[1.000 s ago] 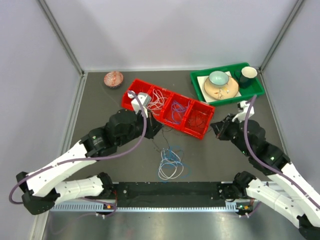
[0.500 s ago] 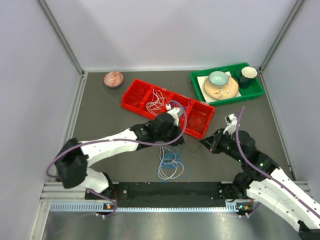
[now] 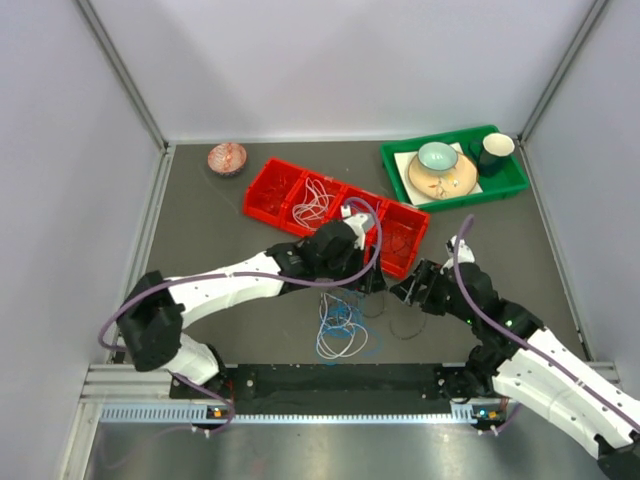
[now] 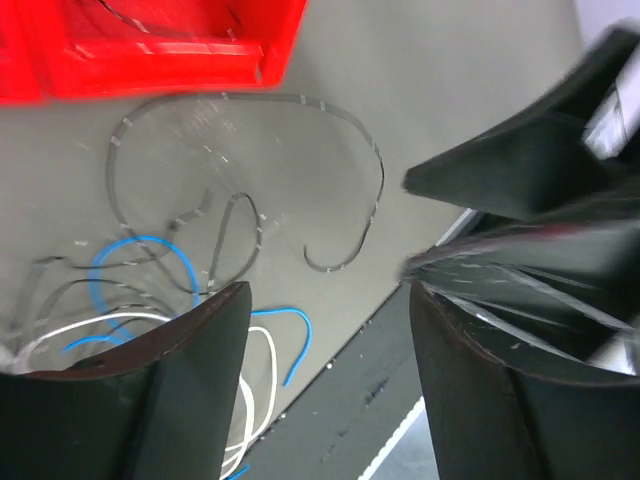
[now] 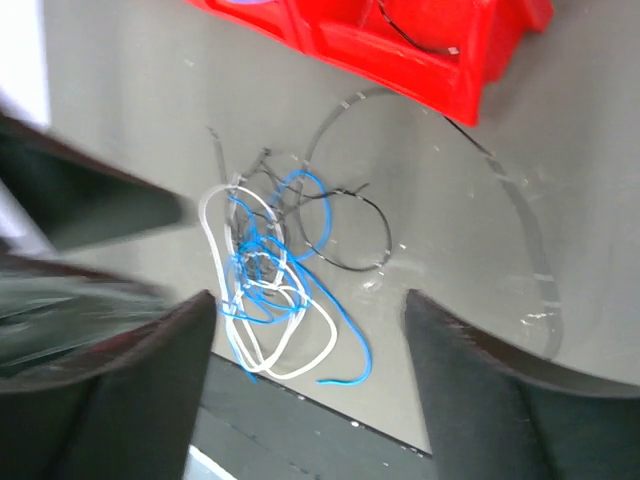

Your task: Untangle the cables

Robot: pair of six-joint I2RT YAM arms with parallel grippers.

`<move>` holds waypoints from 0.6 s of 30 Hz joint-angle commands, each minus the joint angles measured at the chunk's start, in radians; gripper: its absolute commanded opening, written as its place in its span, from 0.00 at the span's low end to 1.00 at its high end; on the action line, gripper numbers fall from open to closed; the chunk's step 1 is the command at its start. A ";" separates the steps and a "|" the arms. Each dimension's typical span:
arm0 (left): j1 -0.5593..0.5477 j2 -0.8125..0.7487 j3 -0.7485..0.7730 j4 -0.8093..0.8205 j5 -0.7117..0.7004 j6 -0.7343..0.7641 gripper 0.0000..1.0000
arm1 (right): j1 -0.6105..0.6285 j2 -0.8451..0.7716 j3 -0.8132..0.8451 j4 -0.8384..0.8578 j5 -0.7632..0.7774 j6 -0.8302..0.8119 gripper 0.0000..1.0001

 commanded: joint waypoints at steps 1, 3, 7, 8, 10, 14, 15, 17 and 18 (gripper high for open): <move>0.007 -0.153 0.026 -0.073 -0.099 0.032 0.71 | 0.000 0.064 0.011 0.014 -0.005 -0.016 0.82; 0.027 -0.216 0.002 -0.136 -0.149 0.028 0.72 | 0.015 0.100 0.016 0.017 -0.011 -0.016 0.83; 0.101 -0.334 -0.052 -0.208 -0.264 -0.009 0.72 | 0.085 0.143 0.016 0.052 0.036 0.007 0.82; 0.115 -0.386 -0.081 -0.213 -0.282 -0.014 0.72 | 0.102 0.156 0.018 0.066 0.049 0.010 0.82; 0.147 -0.434 -0.107 -0.225 -0.349 -0.032 0.71 | 0.154 0.230 0.034 0.089 0.101 0.004 0.83; 0.182 -0.509 -0.147 -0.265 -0.419 -0.057 0.70 | 0.230 0.425 0.108 0.107 0.197 -0.066 0.82; 0.185 -0.515 -0.149 -0.272 -0.419 -0.058 0.70 | 0.236 0.461 0.125 0.106 0.210 -0.079 0.81; 0.185 -0.523 -0.162 -0.288 -0.410 -0.067 0.70 | 0.247 0.570 0.171 0.106 0.239 -0.126 0.74; 0.187 -0.526 -0.169 -0.286 -0.405 -0.073 0.70 | 0.247 0.598 0.185 0.101 0.250 -0.136 0.72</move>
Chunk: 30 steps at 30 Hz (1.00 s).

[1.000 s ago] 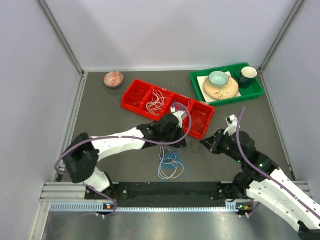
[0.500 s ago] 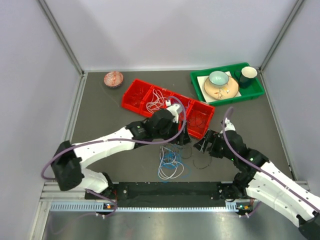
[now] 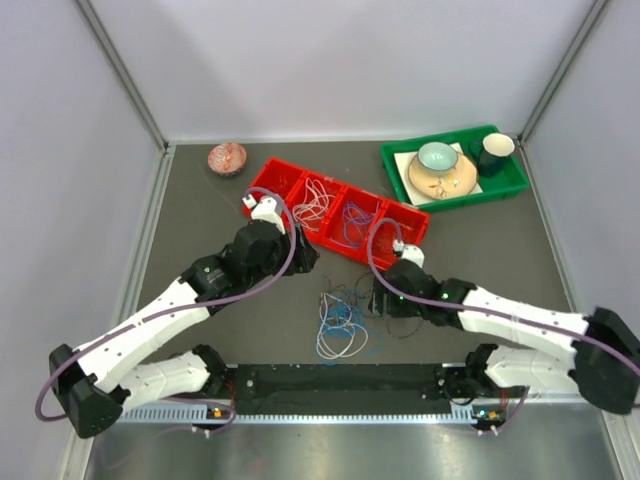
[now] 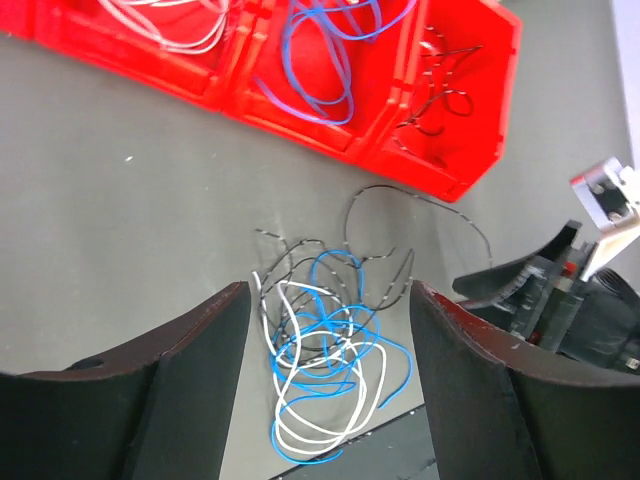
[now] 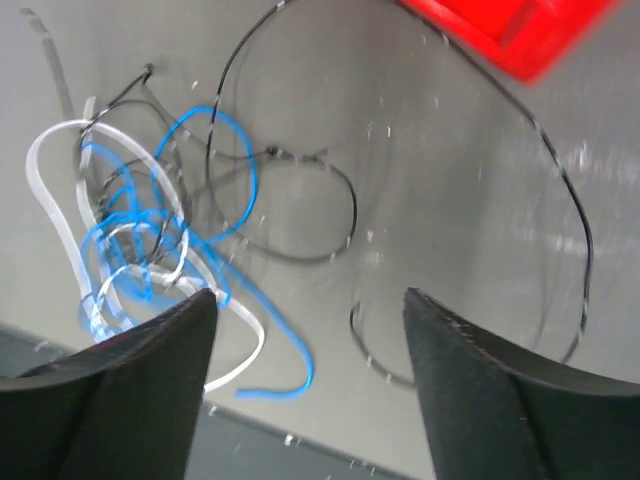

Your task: Untangle the cables

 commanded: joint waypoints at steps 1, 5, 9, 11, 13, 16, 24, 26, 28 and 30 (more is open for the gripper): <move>0.006 -0.021 -0.039 -0.024 -0.034 -0.033 0.70 | 0.022 0.138 0.121 0.044 0.118 -0.094 0.72; 0.006 -0.026 -0.052 -0.015 -0.015 -0.038 0.69 | 0.024 0.250 0.181 0.044 0.183 -0.164 0.69; 0.006 -0.024 -0.060 -0.002 -0.005 -0.037 0.69 | 0.022 0.300 0.238 0.052 0.210 -0.220 0.70; 0.006 -0.029 -0.068 0.010 -0.003 -0.037 0.69 | 0.024 0.315 0.249 0.061 0.218 -0.247 0.70; 0.006 -0.029 -0.077 0.013 0.000 -0.037 0.69 | 0.024 0.337 0.263 0.070 0.229 -0.263 0.70; 0.006 -0.024 -0.083 0.016 0.006 -0.038 0.69 | 0.024 0.367 0.275 0.088 0.203 -0.290 0.66; 0.006 -0.033 -0.111 0.033 0.026 -0.053 0.69 | 0.025 0.346 0.261 0.108 0.155 -0.260 0.65; 0.006 -0.035 -0.114 0.033 0.023 -0.055 0.69 | 0.030 0.318 0.257 0.108 0.149 -0.249 0.64; 0.006 -0.033 -0.115 0.034 0.023 -0.055 0.69 | 0.039 0.301 0.254 0.108 0.141 -0.234 0.63; 0.006 -0.030 -0.123 0.036 0.020 -0.057 0.69 | 0.047 0.283 0.249 0.108 0.126 -0.215 0.61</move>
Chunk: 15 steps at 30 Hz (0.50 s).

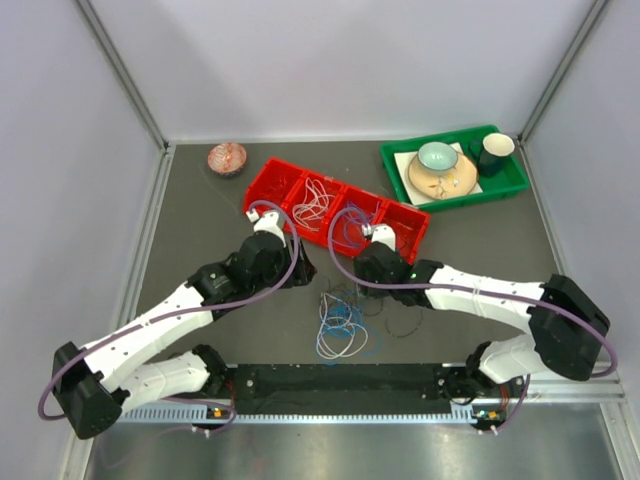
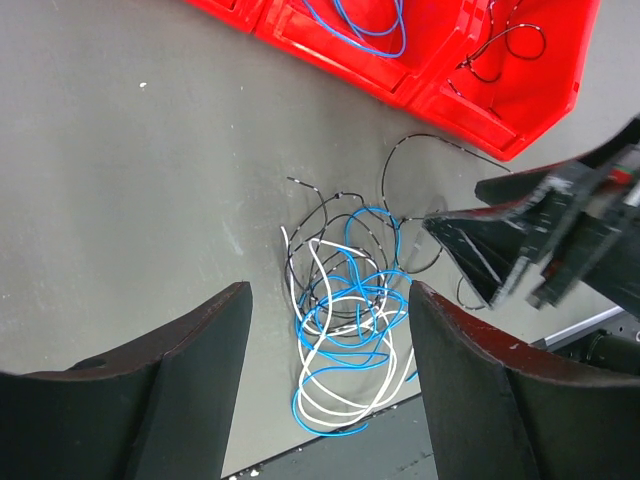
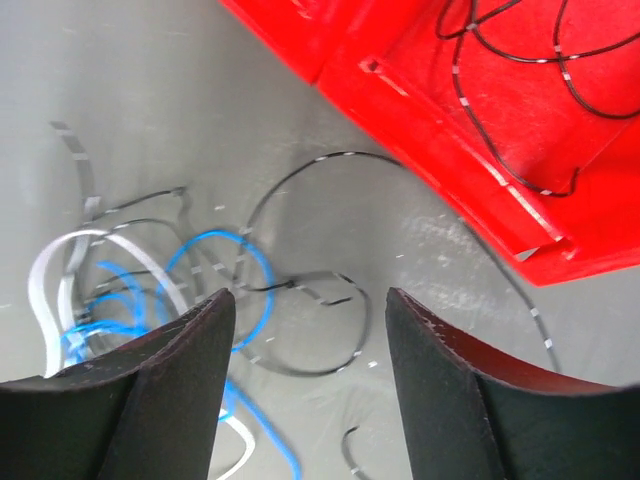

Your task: Untangle the cables

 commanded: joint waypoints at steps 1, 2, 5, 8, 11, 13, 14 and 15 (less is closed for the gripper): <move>0.003 -0.012 -0.014 0.048 0.002 -0.012 0.69 | 0.036 -0.065 0.014 0.034 -0.027 0.042 0.59; 0.004 -0.009 -0.017 0.045 0.011 -0.015 0.69 | 0.042 -0.064 0.017 0.034 -0.038 0.047 0.59; 0.004 0.022 -0.038 0.019 0.016 -0.044 0.70 | 0.061 -0.050 0.021 0.040 -0.068 0.070 0.59; 0.004 0.065 -0.061 -0.007 0.053 -0.063 0.70 | 0.064 -0.016 0.029 0.057 -0.104 0.099 0.63; 0.004 0.068 -0.099 0.023 0.070 -0.086 0.70 | 0.065 0.017 0.029 0.094 -0.119 0.119 0.63; 0.004 0.053 -0.121 0.047 0.085 -0.090 0.70 | 0.064 0.056 0.035 0.100 -0.104 0.136 0.61; 0.003 0.050 -0.132 0.053 0.085 -0.095 0.70 | 0.065 0.066 0.041 0.106 -0.087 0.139 0.59; 0.004 0.047 -0.136 0.056 0.085 -0.097 0.70 | 0.064 0.089 0.043 0.117 -0.078 0.142 0.58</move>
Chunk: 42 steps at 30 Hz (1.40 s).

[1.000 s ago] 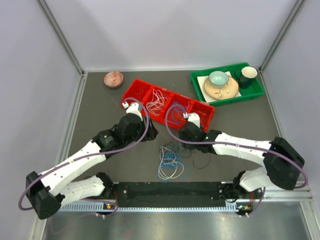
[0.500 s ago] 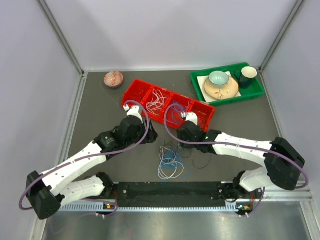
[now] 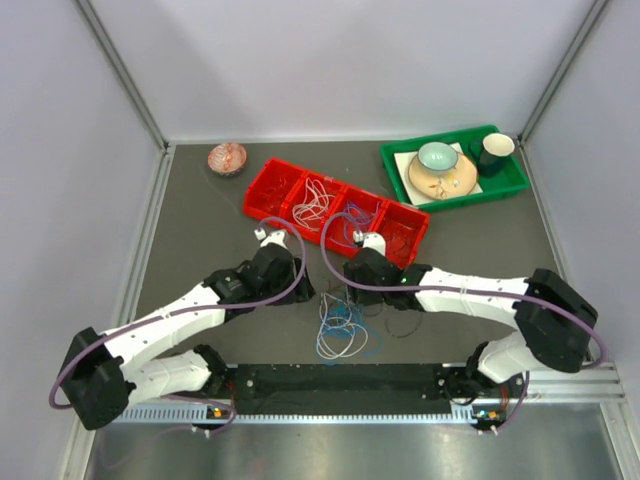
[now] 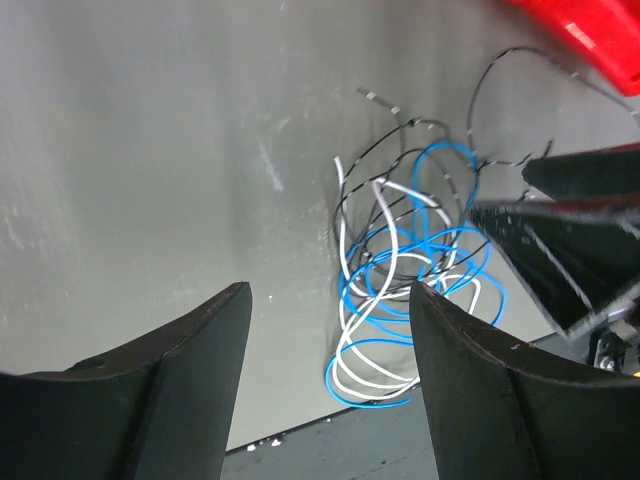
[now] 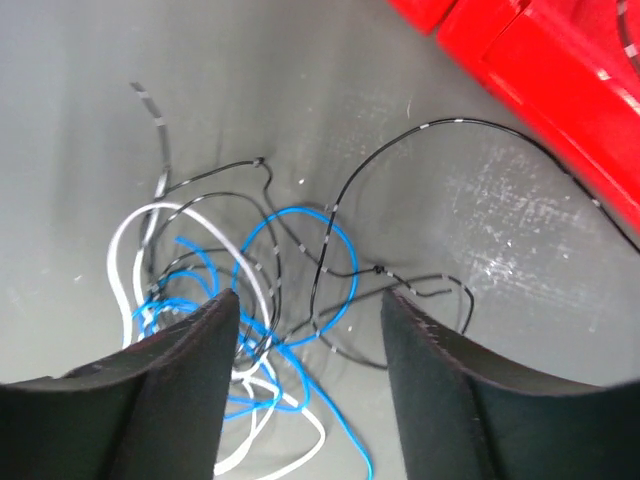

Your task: Untangle the cables

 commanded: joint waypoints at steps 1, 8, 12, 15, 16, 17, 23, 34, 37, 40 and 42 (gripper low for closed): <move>0.003 -0.024 -0.026 0.051 0.025 -0.034 0.70 | 0.012 0.063 0.046 0.065 0.026 0.046 0.54; 0.003 0.000 -0.028 0.076 0.047 -0.032 0.70 | 0.013 0.117 0.093 0.078 0.083 0.059 0.48; 0.003 0.013 -0.031 0.093 0.059 -0.031 0.70 | 0.010 0.138 0.106 0.078 0.106 0.055 0.48; 0.003 0.023 -0.031 0.093 0.059 -0.028 0.70 | 0.010 0.150 0.112 0.081 0.115 0.055 0.48; 0.003 0.026 -0.031 0.093 0.058 -0.026 0.70 | 0.010 0.156 0.112 0.084 0.120 0.052 0.48; 0.003 0.030 -0.032 0.094 0.057 -0.025 0.70 | 0.010 0.163 0.116 0.082 0.126 0.050 0.48; 0.003 0.030 -0.044 0.096 0.053 -0.026 0.70 | 0.006 0.230 0.139 0.098 0.108 0.049 0.42; 0.003 0.011 -0.072 0.073 0.051 -0.031 0.71 | 0.024 0.095 0.112 0.110 0.143 0.010 0.00; 0.003 0.008 -0.089 0.079 0.065 -0.023 0.72 | 0.041 -0.061 0.089 0.089 0.155 -0.016 0.00; 0.000 0.020 -0.103 0.106 0.110 -0.014 0.72 | 0.073 -0.191 0.104 0.029 0.200 -0.039 0.00; 0.000 0.033 -0.112 0.143 0.160 -0.012 0.72 | 0.087 -0.267 0.118 -0.006 0.212 -0.054 0.00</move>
